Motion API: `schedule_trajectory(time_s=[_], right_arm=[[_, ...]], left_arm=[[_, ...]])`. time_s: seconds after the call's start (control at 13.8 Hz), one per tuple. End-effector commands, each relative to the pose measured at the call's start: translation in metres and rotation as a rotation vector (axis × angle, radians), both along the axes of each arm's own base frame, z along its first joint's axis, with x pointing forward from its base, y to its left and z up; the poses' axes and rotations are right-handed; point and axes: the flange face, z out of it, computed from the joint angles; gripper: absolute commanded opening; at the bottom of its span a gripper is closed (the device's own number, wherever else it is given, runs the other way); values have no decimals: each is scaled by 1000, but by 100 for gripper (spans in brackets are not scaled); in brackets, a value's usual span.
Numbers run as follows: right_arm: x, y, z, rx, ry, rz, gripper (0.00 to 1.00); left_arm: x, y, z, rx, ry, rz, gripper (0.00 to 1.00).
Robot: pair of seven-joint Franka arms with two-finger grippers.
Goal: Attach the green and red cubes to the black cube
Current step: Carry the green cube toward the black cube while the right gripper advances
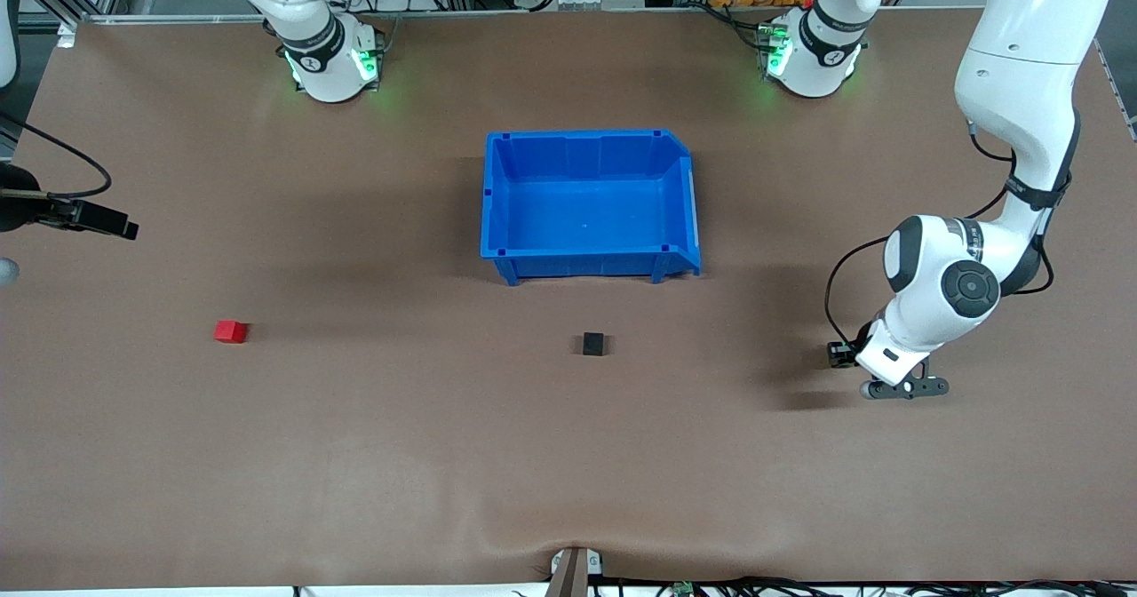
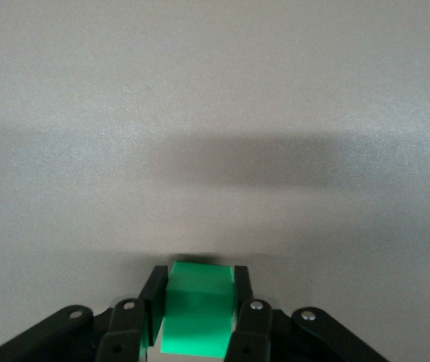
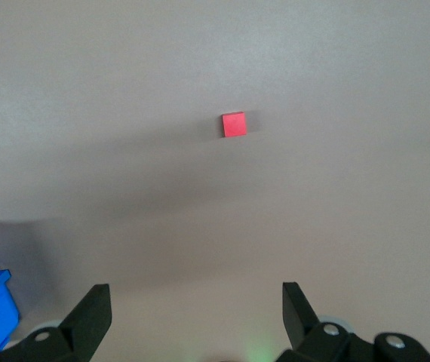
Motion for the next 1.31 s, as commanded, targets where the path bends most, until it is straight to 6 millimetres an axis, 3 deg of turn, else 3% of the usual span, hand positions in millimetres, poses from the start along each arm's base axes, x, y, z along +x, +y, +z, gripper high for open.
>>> schedule_trajectory(time_s=[0.0,0.29,0.51,0.95,1.24], right_arm=[[3,-5,-4,-4,-2,4,100],[7,-5,-11,-4,-2,5,100],[10,-6,-15,-4,-5,4,100],[16,-10,-26,-5,-8,-3,100],[17,-12,-31,-6,-14,-3,100]], left_arm=[[3,3,8,9,-17,-5,0],[-1,8,37,15,11,40,0],[1,-3,52,16,30,132,0],[6,-52,68,-29,38,346,0],[0,-103,74,-43,45,519,0]])
